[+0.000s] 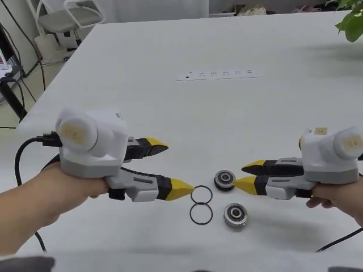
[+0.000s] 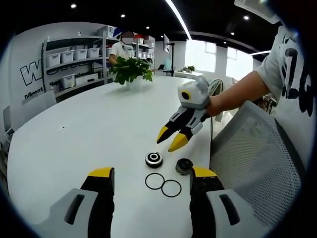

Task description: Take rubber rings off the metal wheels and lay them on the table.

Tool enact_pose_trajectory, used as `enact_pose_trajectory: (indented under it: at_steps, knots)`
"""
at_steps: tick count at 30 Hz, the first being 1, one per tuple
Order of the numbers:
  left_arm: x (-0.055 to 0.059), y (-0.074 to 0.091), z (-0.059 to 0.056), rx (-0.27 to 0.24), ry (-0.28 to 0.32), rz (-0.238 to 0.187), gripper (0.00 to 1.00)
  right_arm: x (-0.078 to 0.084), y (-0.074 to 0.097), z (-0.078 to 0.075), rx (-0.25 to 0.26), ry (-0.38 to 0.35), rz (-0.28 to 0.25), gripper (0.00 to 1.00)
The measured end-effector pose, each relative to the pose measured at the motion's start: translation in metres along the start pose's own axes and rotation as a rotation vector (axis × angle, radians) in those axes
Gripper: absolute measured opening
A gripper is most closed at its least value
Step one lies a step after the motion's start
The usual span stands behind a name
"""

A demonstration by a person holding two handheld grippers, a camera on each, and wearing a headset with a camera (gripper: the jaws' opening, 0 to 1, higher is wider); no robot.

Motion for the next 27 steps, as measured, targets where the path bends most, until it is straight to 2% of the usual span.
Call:
enact_pose_trajectory:
  at_steps: [12,27]
  knots:
    - [0.005,-0.022,0.009,0.015,0.012,0.019,0.57,0.008,-0.002,-0.004,0.005,-0.002,0.02,0.26]
    - [0.014,-0.049,0.01,0.051,0.009,0.062,0.51,0.015,-0.004,-0.006,0.006,-0.007,0.033,0.26]
Point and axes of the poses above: the centre of the closed fingertips' face, and the gripper's own axes: y roughly backward along the fingers, z roughly to its left, x roughly out of its underside, the point moved 2 cm from there along y, roughly backward along the fingers, and after that the axes turned 5 degrees about y, right-handed, at the moved point
